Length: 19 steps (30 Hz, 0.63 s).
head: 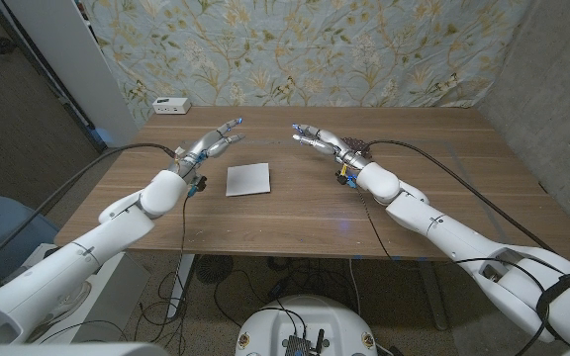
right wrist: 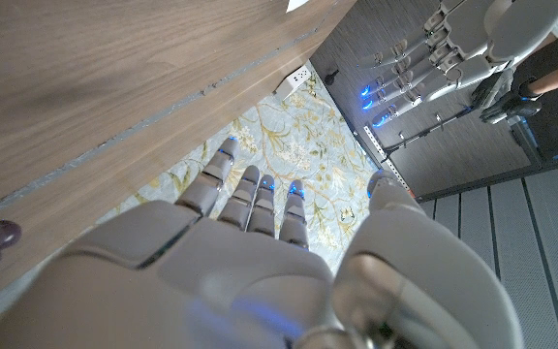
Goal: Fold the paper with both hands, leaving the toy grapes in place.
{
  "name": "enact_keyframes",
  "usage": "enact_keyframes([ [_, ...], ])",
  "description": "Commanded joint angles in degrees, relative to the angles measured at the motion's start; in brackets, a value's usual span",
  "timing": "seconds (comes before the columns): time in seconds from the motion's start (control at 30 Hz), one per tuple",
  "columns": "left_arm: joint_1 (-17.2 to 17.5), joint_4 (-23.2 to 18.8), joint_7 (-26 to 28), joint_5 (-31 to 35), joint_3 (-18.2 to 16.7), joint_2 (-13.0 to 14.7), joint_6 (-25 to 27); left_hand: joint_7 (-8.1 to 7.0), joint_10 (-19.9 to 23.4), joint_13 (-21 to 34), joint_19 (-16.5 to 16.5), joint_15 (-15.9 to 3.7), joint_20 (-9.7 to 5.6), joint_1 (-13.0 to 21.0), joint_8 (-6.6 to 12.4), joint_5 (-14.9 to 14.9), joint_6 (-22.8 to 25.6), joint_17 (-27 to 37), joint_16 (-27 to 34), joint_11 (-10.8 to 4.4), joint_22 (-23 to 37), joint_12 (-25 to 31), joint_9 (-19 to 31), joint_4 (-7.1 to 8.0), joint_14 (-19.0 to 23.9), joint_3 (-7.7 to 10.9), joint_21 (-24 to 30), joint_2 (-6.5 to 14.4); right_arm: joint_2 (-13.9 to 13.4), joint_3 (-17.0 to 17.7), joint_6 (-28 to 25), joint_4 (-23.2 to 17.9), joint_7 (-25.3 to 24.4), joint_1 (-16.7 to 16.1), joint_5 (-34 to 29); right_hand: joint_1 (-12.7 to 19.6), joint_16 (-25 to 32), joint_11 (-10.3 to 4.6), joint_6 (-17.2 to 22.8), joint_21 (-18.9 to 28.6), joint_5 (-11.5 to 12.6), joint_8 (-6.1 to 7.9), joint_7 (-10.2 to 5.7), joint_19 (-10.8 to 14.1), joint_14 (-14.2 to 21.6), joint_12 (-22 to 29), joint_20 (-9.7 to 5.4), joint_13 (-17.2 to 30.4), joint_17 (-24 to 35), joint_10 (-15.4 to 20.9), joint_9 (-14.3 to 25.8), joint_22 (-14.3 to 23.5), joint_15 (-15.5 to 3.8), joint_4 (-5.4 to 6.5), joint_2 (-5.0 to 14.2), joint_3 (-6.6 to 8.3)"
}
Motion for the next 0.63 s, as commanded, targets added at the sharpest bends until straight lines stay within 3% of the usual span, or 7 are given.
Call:
enact_keyframes([
  [0.03, -0.6, 5.6, -0.2, -6.5, -1.1, -3.5, -7.5, 1.98, -1.8, -0.7, -0.4, -0.81, -1.11, -1.5, -0.27, 0.5, -3.0, -0.2, 0.1, -0.65, 0.0, 0.1, 0.0, 1.09, -1.7, -0.74, -0.8, -0.4, 0.9, 2.2, 0.6, 0.1, -1.1, -1.9, 4.7, -2.5, 0.3, 0.94, 0.1, 0.5, 0.5, 0.33, 0.6, 0.2, 0.2, 0.5, -1.08, 0.0, -0.1, 0.3, 0.1, 0.1, 0.46, 1.27, -0.49, -0.99],
  [0.17, -1.2, 8.6, -1.3, -8.9, -1.3, -4.8, -10.7, 3.35, -2.4, -0.9, -0.5, -1.24, -1.57, -1.8, -0.2, 0.7, -4.0, -0.3, 0.0, -1.04, 0.0, 0.1, -0.1, 1.32, -2.2, -0.89, -1.2, -0.3, 1.6, 3.2, 1.1, 0.0, -2.3, -2.6, 5.9, -4.0, 0.2, 1.75, 0.6, 0.9, 0.7, 0.57, 1.28, 1.5, 0.3, 0.7, -2.68, -0.1, -0.4, 0.6, 0.0, 0.0, 1.02, 1.9, -0.78, -1.72],
  [0.33, -2.5, 13.7, -3.6, -12.3, -1.3, -6.7, -15.2, 4.17, -2.6, -1.0, 0.1, -1.55, -2.29, -1.8, 0.07, 0.8, -4.1, -0.5, 0.0, -1.08, 0.0, 0.2, -0.1, 1.35, -2.3, -0.74, -1.3, 0.0, 2.4, 5.2, 1.8, -0.3, -4.8, -4.1, 8.1, -4.0, 0.5, 2.48, 1.8, 1.4, 1.1, 0.97, 1.95, 3.0, 1.7, 1.2, -3.32, -0.1, -0.9, 2.1, -0.1, -0.1, 1.26, 1.58, -0.71, -1.6],
  [0.43, -2.8, 15.3, -4.2, -13.5, -1.5, -7.3, -16.4, 4.4, -2.7, -1.1, 0.2, -1.66, -2.37, -1.7, 0.13, 0.9, -4.1, -0.5, 0.1, -1.13, 0.0, 0.3, -0.1, 1.33, -2.3, -0.63, -1.4, 0.2, 2.1, 6.6, 1.5, -1.5, -8.7, -5.2, 7.1, -4.2, 0.6, 2.95, 2.6, 1.5, 1.2, 1.14, 2.29, 3.7, 2.4, 1.6, -3.39, -0.1, -1.1, 3.4, -0.1, -0.1, 1.36, 1.47, -0.68, -1.59],
  [0.63, -3.5, 17.0, -5.7, -16.2, -1.8, -8.0, -16.5, 4.61, -2.6, -1.2, 0.8, -1.76, -2.47, -1.3, 0.36, 1.0, -3.9, -0.6, 0.1, -0.91, 0.0, 0.4, -0.1, 1.21, -2.2, -0.25, -1.5, 0.8, 0.1, 9.1, 0.8, -7.7, -17.9, -9.2, 2.3, -4.4, 0.9, 3.24, 3.6, 1.7, 1.4, 1.37, 2.64, 4.5, 3.6, 1.8, -3.22, -0.2, -1.4, 4.2, -0.1, -0.1, 1.59, 1.37, -0.6, -1.56],
])
